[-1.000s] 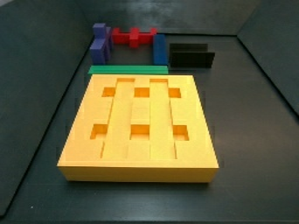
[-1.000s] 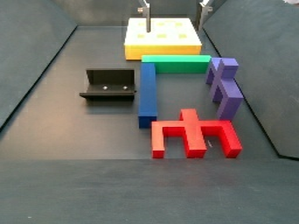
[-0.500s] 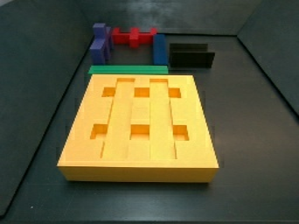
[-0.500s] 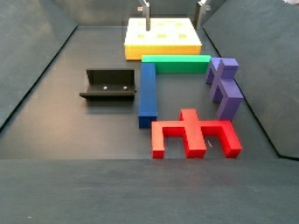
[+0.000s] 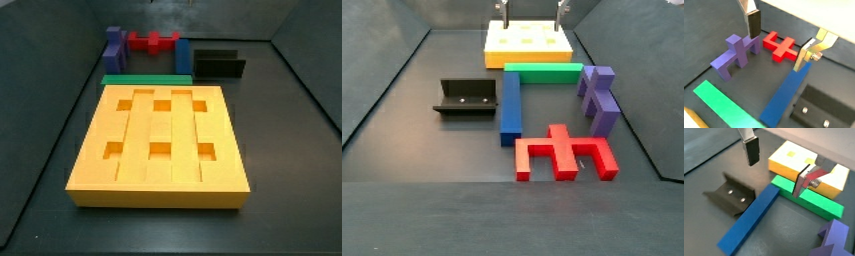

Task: Pick up the green object. Move up. Move to above the board. Insert the green object.
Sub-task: Pick up the green object.

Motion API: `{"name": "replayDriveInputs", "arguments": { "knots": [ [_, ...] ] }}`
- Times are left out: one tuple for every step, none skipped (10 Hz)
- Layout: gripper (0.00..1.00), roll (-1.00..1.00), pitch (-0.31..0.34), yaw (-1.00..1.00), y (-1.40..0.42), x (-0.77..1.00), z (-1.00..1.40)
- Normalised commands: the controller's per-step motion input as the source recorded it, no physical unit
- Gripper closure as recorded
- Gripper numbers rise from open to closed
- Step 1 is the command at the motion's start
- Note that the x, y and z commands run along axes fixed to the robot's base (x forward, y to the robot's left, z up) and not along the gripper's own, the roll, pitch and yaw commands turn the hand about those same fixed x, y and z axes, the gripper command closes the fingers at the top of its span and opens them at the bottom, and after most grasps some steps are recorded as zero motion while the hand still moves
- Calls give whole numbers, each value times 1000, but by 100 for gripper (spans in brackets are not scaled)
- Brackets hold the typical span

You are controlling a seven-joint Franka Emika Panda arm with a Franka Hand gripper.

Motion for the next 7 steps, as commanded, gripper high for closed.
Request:
{"name": "replayDriveInputs", "arguments": {
  "knots": [
    [0, -116, -149, -971, -80, 0, -180],
    [0, -116, -129, -971, -60, 0, -157],
    [0, -77, -103, -989, -29, 0, -123],
    [0, -63, -84, -1000, -11, 0, -97],
    [0, -31, -59, -1000, -6, 0, -103],
    [0, 0, 0, -980, -14, -69, -149],
    [0, 41, 0, -977, -37, -69, -209]
  ]
}}
